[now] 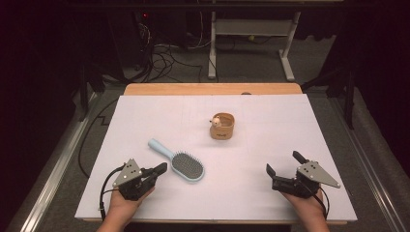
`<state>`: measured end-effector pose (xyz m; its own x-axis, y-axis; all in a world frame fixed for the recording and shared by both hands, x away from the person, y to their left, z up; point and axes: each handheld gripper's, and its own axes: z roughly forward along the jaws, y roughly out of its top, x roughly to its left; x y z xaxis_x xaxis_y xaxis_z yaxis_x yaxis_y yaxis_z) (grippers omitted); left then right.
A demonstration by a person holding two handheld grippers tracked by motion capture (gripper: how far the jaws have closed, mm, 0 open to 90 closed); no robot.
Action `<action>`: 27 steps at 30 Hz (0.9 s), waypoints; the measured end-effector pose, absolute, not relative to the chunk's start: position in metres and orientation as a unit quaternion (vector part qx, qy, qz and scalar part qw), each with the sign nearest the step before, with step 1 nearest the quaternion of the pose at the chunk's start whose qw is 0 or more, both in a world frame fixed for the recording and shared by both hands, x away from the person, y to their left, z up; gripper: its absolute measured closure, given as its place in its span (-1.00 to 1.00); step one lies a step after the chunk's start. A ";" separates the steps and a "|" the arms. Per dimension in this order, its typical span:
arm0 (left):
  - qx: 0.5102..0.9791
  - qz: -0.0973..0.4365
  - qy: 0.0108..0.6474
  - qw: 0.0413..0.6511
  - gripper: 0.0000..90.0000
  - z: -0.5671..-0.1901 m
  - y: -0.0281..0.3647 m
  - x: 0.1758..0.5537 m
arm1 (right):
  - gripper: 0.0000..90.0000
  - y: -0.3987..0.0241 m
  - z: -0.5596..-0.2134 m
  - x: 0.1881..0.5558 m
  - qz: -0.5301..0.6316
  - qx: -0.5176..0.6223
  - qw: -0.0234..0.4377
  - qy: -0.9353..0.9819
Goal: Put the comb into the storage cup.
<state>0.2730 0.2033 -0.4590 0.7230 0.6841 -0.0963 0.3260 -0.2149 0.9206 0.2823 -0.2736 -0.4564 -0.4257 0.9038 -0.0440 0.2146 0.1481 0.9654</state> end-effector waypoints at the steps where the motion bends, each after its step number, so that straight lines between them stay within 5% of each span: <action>1: 0.762 0.167 0.333 0.529 0.99 -0.460 0.202 0.273 | -0.99 -0.273 -0.456 0.282 0.505 0.413 0.341 0.677; 27: 0.793 0.158 0.324 0.491 0.99 -0.456 0.157 0.275 | -0.99 -0.273 -0.457 0.283 0.506 0.414 0.340 0.676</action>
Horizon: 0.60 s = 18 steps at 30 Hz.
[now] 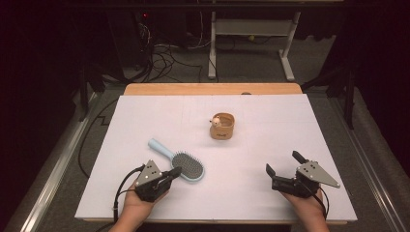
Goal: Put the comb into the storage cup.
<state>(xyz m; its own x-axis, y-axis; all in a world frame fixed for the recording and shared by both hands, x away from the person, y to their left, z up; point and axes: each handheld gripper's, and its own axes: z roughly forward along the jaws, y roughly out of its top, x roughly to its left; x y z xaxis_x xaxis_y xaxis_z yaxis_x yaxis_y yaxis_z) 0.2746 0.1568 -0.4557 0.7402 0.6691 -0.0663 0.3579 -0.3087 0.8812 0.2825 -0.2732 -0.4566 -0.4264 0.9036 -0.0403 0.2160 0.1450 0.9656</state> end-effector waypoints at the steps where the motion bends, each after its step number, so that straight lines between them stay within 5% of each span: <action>1: 0.795 0.159 0.321 0.489 0.99 -0.454 0.153 0.276 | -0.98 -0.273 -0.457 0.282 0.506 0.414 0.340 0.676; 18: 0.836 0.172 0.318 0.414 1.00 -0.457 0.081 0.295 | -0.98 -0.275 -0.455 0.282 0.512 0.413 0.338 0.673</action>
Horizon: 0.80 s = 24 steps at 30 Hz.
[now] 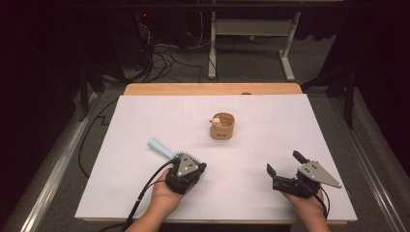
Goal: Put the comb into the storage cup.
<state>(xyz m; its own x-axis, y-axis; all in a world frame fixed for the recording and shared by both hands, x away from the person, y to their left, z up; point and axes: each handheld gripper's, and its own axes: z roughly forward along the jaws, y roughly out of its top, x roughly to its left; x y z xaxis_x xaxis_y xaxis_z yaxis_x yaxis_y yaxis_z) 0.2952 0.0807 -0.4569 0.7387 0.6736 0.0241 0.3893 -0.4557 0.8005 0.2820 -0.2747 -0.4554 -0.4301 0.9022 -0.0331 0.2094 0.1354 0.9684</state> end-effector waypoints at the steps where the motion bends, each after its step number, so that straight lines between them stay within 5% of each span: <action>1: 0.838 0.176 0.317 0.408 1.00 -0.458 0.079 0.294 | -0.98 -0.275 -0.455 0.282 0.511 0.414 0.338 0.673; 24: 0.846 0.182 0.306 0.396 1.00 -0.456 0.099 0.278 | -0.98 -0.275 -0.456 0.282 0.512 0.416 0.337 0.672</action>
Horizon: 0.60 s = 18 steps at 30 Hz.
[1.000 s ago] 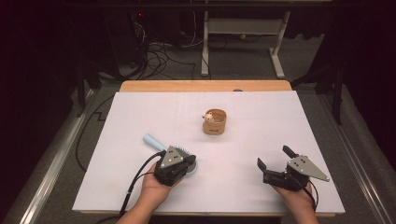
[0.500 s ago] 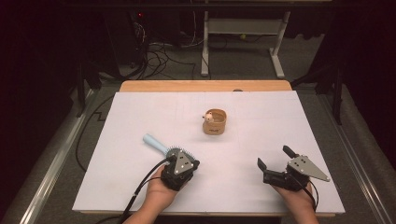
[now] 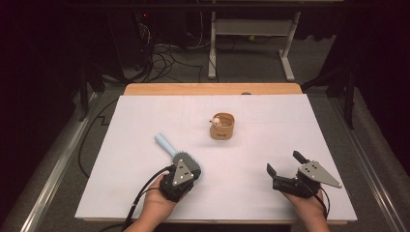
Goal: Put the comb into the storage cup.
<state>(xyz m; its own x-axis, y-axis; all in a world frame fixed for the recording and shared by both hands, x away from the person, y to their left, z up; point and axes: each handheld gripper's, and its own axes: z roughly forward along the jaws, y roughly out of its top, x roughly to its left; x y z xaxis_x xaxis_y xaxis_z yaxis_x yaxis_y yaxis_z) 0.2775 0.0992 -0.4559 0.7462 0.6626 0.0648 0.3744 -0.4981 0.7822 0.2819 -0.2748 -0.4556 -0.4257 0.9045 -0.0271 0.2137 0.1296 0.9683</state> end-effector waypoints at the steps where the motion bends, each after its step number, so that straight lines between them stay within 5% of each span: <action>1: 0.847 0.183 0.306 0.395 1.00 -0.456 0.101 0.277 | -0.98 -0.275 -0.456 0.282 0.512 0.417 0.337 0.671; 18: 0.844 0.190 0.321 0.386 1.00 -0.452 0.135 0.263 | -0.97 -0.277 -0.456 0.282 0.515 0.425 0.334 0.666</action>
<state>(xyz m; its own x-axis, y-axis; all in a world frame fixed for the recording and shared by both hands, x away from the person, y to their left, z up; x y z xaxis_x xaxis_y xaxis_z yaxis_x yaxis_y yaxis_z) 0.2627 0.1354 -0.4523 0.7223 0.6878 0.0729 0.3949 -0.4966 0.7729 0.2824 -0.2771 -0.4561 -0.4158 0.9094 -0.0063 0.2229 0.1086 0.9688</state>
